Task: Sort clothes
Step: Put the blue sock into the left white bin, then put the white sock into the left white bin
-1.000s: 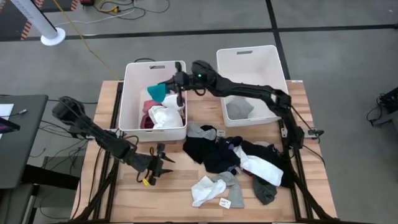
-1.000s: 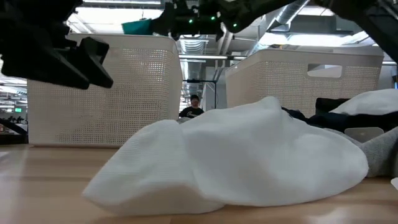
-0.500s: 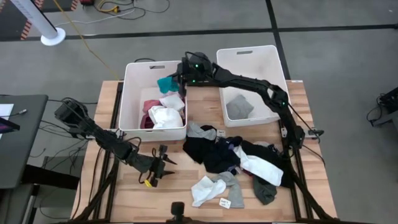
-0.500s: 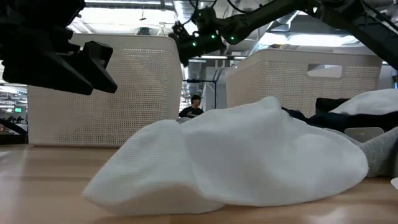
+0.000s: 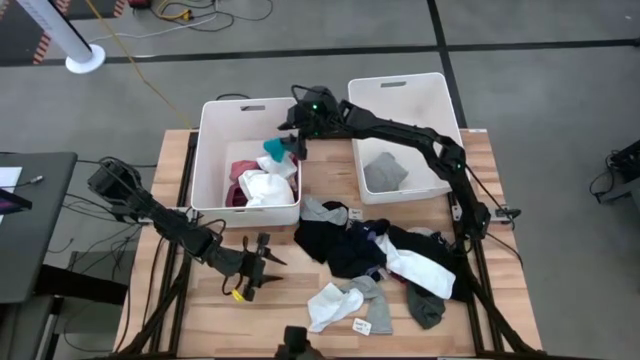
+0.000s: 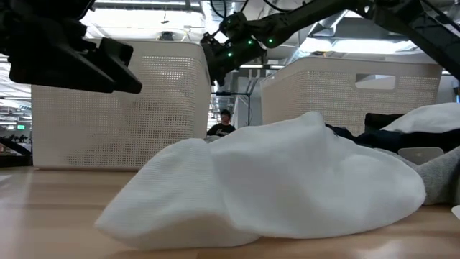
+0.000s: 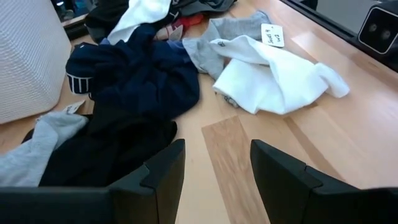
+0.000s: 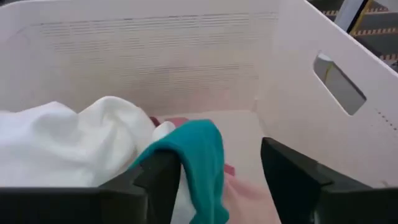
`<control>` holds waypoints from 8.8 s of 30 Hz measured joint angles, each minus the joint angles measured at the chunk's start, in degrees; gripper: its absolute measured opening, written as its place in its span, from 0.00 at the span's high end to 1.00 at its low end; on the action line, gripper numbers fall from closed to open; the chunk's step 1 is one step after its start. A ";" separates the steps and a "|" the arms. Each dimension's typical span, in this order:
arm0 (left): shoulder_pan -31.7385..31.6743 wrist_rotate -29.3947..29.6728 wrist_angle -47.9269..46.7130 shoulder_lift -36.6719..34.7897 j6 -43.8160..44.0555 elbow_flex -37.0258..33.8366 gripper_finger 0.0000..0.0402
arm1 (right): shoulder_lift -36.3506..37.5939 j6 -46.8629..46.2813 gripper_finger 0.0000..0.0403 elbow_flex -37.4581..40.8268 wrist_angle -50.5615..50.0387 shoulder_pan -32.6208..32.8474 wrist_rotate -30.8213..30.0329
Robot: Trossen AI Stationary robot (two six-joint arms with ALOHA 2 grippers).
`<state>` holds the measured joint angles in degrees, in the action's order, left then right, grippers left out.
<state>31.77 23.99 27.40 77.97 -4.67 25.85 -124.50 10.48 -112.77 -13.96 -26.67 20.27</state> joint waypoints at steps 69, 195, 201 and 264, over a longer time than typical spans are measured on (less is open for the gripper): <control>-0.05 -0.09 7.10 0.00 9.09 0.02 0.56 | 19.48 -11.28 0.46 -20.92 -75.65 43.65 -12.15; 0.04 -10.37 6.62 -0.02 0.60 6.03 0.56 | 13.23 -12.95 1.00 25.76 -22.45 61.61 -39.61; 0.04 -10.36 6.79 0.00 -0.09 6.03 0.53 | 13.22 -11.65 1.00 22.50 -25.44 61.60 -45.17; -1.36 3.50 4.19 9.70 -1.15 18.80 0.98 | 13.22 -6.90 1.00 2.78 -41.87 59.56 -56.37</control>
<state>30.41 27.48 31.60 87.67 -5.81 44.64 -111.28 3.58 -110.00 -55.83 32.89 -36.10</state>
